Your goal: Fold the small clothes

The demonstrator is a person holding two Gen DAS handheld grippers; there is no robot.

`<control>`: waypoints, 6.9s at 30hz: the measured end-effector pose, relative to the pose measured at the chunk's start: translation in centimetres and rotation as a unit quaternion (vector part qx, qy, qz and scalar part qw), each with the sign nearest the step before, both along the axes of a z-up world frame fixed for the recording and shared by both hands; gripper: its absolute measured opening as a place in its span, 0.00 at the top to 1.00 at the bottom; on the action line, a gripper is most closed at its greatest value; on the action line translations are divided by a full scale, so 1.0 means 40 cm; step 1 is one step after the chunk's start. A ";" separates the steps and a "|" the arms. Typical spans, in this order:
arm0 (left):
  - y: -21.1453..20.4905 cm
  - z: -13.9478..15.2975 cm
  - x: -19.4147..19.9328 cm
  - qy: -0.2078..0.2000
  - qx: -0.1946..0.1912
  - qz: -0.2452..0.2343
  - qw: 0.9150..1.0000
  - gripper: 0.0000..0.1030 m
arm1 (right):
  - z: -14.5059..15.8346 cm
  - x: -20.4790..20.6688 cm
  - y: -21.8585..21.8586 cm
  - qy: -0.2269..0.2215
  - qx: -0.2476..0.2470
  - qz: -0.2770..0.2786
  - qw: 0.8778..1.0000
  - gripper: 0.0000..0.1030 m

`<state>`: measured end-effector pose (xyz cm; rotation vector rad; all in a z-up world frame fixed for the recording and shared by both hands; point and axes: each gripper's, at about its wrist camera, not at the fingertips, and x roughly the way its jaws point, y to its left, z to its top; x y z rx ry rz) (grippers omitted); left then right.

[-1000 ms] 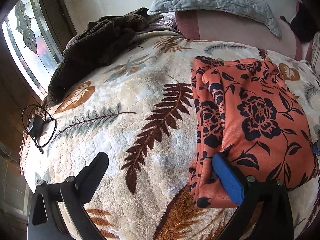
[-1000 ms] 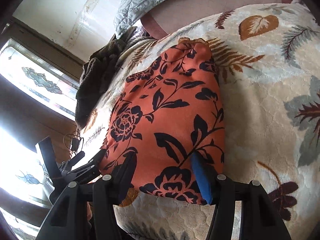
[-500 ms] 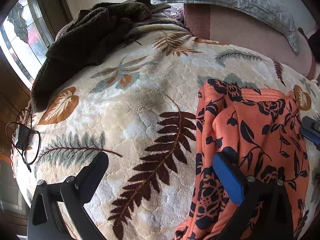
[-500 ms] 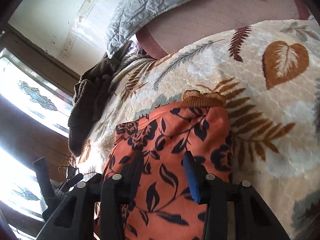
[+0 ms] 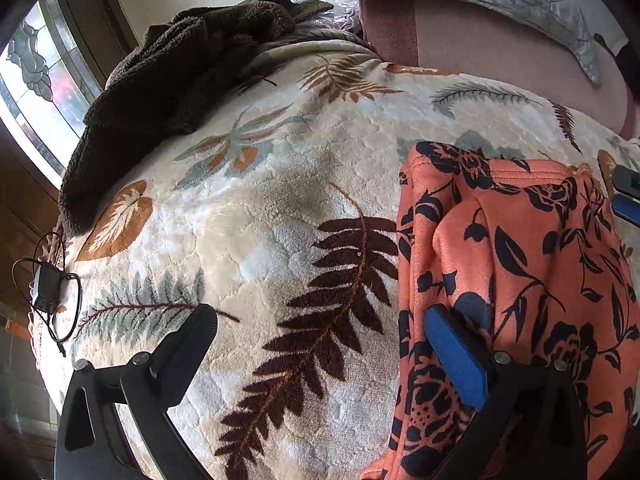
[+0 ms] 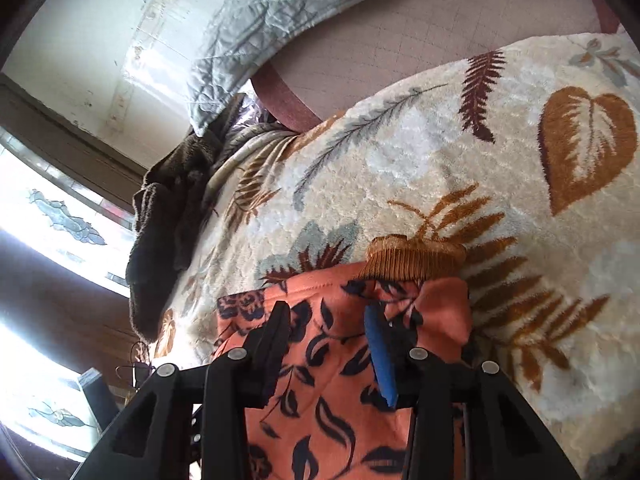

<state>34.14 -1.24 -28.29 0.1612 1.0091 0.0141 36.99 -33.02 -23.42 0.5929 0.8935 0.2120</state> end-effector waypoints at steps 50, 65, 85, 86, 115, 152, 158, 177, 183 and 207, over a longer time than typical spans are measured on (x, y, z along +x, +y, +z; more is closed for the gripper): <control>0.008 0.108 -0.137 -0.051 -0.085 -0.044 0.994 0.00 | -0.013 -0.282 -0.047 0.023 0.033 0.016 0.999 0.35; -0.009 0.092 -0.123 -0.038 -0.093 -0.056 0.993 0.00 | -0.023 -0.261 -0.029 0.027 0.043 0.040 0.998 0.35; 0.075 -0.030 -0.029 0.127 -0.323 -0.076 0.935 0.00 | -0.071 -0.231 -0.102 0.047 0.094 -0.001 0.994 0.30; 0.073 -0.034 -0.027 0.131 -0.324 -0.078 0.934 0.00 | -0.069 -0.234 -0.110 0.045 0.096 -0.004 0.994 0.30; -0.066 -0.029 -0.055 0.106 -0.200 -0.113 0.967 0.00 | -0.209 -0.185 -0.078 0.088 0.134 0.027 0.987 0.28; -0.085 -0.073 -0.036 0.135 -0.266 -0.117 0.947 0.20 | -0.214 -0.153 -0.019 0.052 0.109 0.028 0.992 0.43; -0.082 -0.029 -0.055 0.094 -0.251 -0.117 0.956 0.51 | -0.175 -0.163 0.007 0.023 0.070 0.035 0.997 0.53; -0.245 0.151 -0.221 0.004 -0.207 -0.156 0.966 0.58 | -0.022 -0.330 -0.096 -0.085 0.014 0.031 0.996 0.58; -0.333 0.165 -0.275 -0.021 -0.161 -0.164 0.973 0.58 | -0.001 -0.392 -0.157 -0.104 0.011 0.024 0.994 0.58; -0.384 0.097 -0.293 -0.036 -0.039 -0.154 0.987 0.45 | -0.048 -0.444 -0.222 -0.012 -0.083 -0.061 0.995 0.44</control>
